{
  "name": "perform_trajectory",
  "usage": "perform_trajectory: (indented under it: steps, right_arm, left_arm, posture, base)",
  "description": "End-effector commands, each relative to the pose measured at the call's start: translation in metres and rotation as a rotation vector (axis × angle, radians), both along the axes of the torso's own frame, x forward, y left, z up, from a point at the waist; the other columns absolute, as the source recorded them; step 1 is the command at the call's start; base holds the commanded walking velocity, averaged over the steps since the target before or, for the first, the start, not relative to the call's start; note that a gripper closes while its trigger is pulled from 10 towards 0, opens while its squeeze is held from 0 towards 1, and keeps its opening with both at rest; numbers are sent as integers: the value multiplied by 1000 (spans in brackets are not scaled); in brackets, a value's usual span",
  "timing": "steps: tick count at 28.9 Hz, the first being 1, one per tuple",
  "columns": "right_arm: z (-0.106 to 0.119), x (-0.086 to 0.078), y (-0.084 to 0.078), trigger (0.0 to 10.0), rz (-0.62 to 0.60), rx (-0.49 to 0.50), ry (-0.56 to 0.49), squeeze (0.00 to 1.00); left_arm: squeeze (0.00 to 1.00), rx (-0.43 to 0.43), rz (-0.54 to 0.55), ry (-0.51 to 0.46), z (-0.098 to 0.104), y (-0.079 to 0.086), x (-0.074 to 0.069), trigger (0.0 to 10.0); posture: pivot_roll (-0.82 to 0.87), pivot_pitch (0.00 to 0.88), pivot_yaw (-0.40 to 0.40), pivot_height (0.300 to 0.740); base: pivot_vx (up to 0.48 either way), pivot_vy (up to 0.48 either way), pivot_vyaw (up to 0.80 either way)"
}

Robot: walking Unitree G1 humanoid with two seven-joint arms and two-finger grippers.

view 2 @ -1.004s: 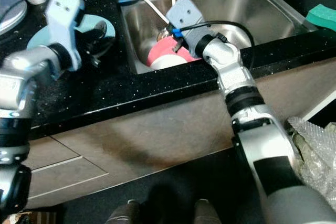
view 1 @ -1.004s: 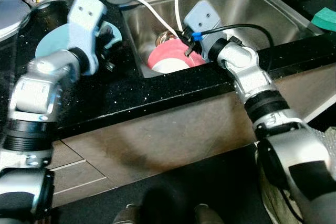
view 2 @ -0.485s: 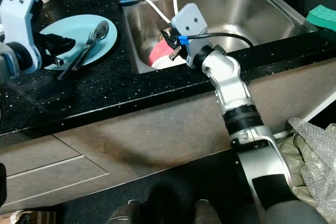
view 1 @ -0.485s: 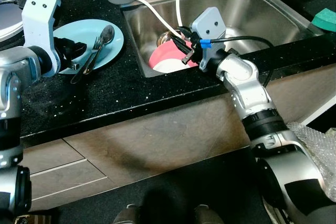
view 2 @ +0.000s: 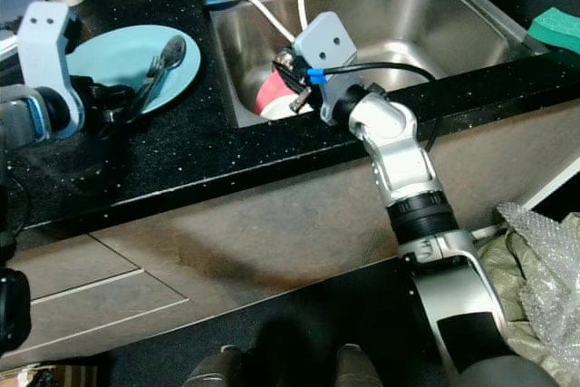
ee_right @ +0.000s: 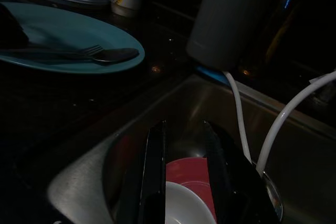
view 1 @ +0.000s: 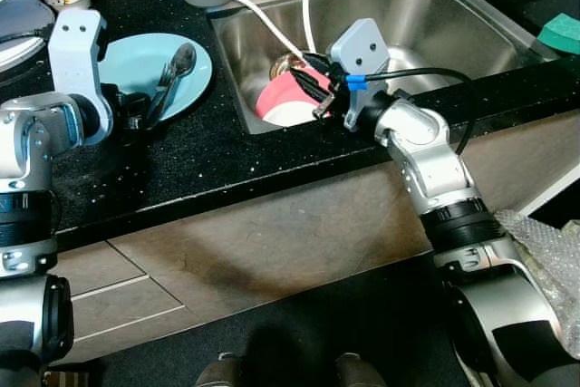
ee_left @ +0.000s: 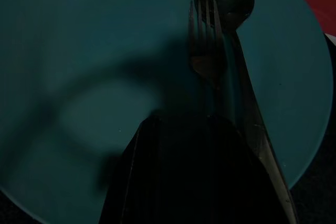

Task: Kitchen organization

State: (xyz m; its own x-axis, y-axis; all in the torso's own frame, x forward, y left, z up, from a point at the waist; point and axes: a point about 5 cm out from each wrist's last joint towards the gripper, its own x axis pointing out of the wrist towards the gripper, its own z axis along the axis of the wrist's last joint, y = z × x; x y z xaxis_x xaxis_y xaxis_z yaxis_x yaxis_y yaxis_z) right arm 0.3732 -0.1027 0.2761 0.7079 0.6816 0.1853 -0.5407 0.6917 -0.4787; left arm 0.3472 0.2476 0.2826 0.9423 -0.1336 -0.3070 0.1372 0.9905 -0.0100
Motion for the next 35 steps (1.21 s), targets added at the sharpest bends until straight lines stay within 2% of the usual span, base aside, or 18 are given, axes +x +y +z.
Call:
perform_trajectory:
  steps: [1,2,3,4,5,6,18,19,20,22,25,26,31,35]
  right_arm:
    - [-2,-3,4,10000,26,-13,10,0]
    - [-2,-3,4,10000,27,-13,11,0]
    - [-2,-3,5,10000,27,-13,12,0]
    - [-3,-3,5,10000,27,-13,13,0]
    - [-3,-4,5,10000,26,-14,14,0]
    - [-3,-4,5,10000,26,-14,15,0]
    - [-3,-6,4,10000,19,-12,20,0]
    - [-2,-6,4,10000,17,-10,20,0]
    - [-2,-6,4,10000,17,-10,20,0]
    - [-2,-6,3,10000,12,-12,15,0]
    - [-1,-6,3,10000,6,-2,12,0]
    - [-1,-6,3,10000,6,-2,12,0]
    - [3,-6,2,10000,1,26,8,0]
    - [3,-6,1,10000,0,36,8,0]
  left_arm:
    - [0,15,21,64,-13,5,1,10000]
    - [0,21,27,57,-12,5,1,10000]
    - [0,18,26,57,-12,6,2,9216]
    - [0,19,29,57,-12,6,2,4039]
    - [0,18,30,58,-11,7,2,4039]
    - [0,19,31,58,-11,7,2,0]
    - [0,75,59,6,-1,17,4,0]
    - [0,92,53,-33,4,18,5,0]
    - [0,92,53,-33,4,18,5,0]
    - [0,150,64,-84,10,21,6,0]
    - [0,154,62,-181,23,23,6,0]
    - [0,154,62,-181,23,23,6,0]
    - [0,84,5,-344,51,16,3,0]
    - [0,49,-26,-375,57,11,3,0]
  posture:
    - [48,211,48,740]
    - [48,211,48,740]
    - [48,210,47,740]
    - [48,211,49,740]
    - [48,211,49,740]
    - [48,211,49,740]
    - [51,208,51,740]
    - [52,206,51,740]
    - [52,206,51,740]
    - [52,206,51,740]
    - [54,200,50,740]
    - [54,200,50,740]
    - [55,199,50,740]
    - [56,189,49,740]
  base:
    - [0,0,0]
    - [0,0,0]
    - [0,0,0]
    - [0,0,0]
    - [0,0,0]
    - [0,0,0]
    - [0,0,0]
    - [0,0,0]
    - [0,0,0]
    - [0,0,0]
    - [0,0,0]
    - [0,0,0]
    - [0,0,0]
    - [0,0,0]
